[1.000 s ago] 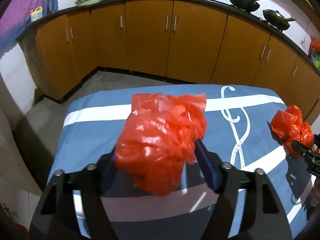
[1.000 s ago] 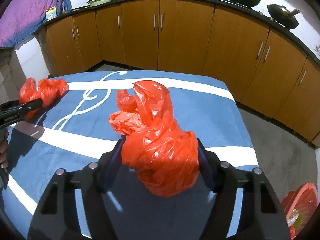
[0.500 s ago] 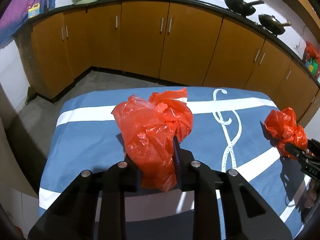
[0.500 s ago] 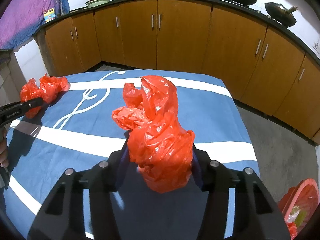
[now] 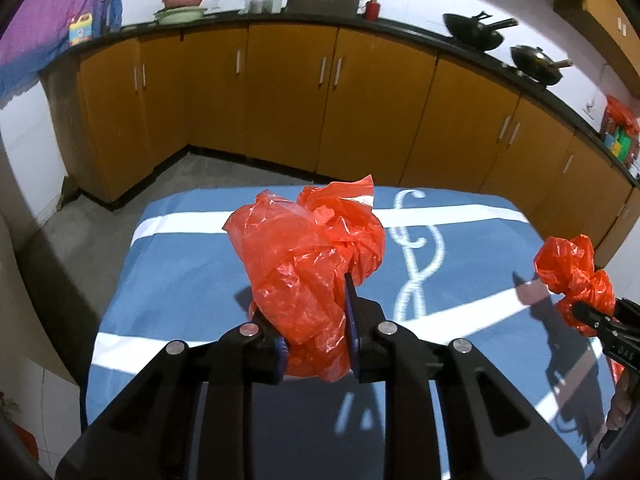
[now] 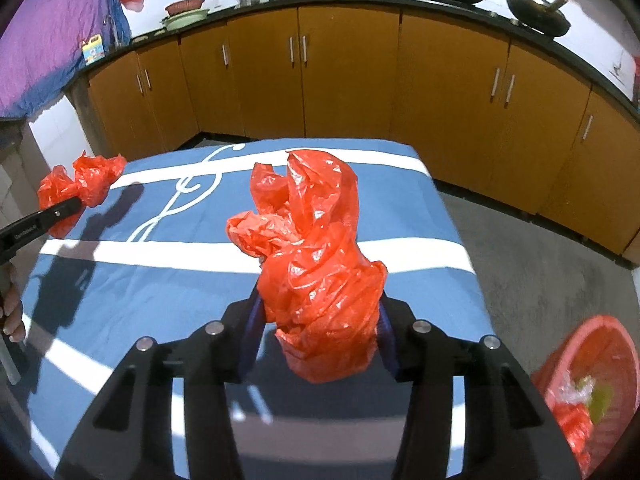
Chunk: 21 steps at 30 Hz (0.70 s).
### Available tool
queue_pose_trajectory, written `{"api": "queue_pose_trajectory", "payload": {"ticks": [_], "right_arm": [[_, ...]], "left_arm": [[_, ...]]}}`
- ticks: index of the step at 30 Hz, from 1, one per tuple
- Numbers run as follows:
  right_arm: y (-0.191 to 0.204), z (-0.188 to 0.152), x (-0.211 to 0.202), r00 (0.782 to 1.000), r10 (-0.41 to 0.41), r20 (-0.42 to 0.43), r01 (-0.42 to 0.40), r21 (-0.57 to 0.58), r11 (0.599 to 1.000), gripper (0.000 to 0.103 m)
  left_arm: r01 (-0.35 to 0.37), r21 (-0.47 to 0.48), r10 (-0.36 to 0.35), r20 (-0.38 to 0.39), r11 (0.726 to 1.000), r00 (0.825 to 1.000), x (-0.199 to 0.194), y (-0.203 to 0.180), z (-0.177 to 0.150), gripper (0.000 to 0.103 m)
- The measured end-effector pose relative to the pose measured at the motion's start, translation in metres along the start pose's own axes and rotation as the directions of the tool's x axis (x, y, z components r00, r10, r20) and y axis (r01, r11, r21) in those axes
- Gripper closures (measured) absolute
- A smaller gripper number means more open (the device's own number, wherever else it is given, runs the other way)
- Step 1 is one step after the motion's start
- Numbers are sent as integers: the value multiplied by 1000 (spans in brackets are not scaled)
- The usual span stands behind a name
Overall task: Collect trash
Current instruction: 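Carry both red bags over the wastebasket with both tools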
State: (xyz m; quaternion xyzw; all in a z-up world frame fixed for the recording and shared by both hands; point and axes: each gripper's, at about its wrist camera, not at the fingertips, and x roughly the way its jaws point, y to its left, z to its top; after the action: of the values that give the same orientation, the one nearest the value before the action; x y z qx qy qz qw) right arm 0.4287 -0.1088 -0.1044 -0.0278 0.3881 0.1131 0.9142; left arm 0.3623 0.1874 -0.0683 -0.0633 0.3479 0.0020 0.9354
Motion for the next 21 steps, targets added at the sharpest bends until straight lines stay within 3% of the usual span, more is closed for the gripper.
{"api": "queue_pose_trajectory", "payload": {"ticks": [11, 21], "right_arm": [[-37, -38, -128, 995, -3, 96, -3, 63, 998, 55], [-107, -82, -241, 975, -126, 186, 90, 189, 978, 55]], "left_arm": [[116, 46, -120, 101, 992, 988, -90, -78, -11, 80], [247, 123, -263, 133, 961, 956, -152, -175, -34, 80]]}}
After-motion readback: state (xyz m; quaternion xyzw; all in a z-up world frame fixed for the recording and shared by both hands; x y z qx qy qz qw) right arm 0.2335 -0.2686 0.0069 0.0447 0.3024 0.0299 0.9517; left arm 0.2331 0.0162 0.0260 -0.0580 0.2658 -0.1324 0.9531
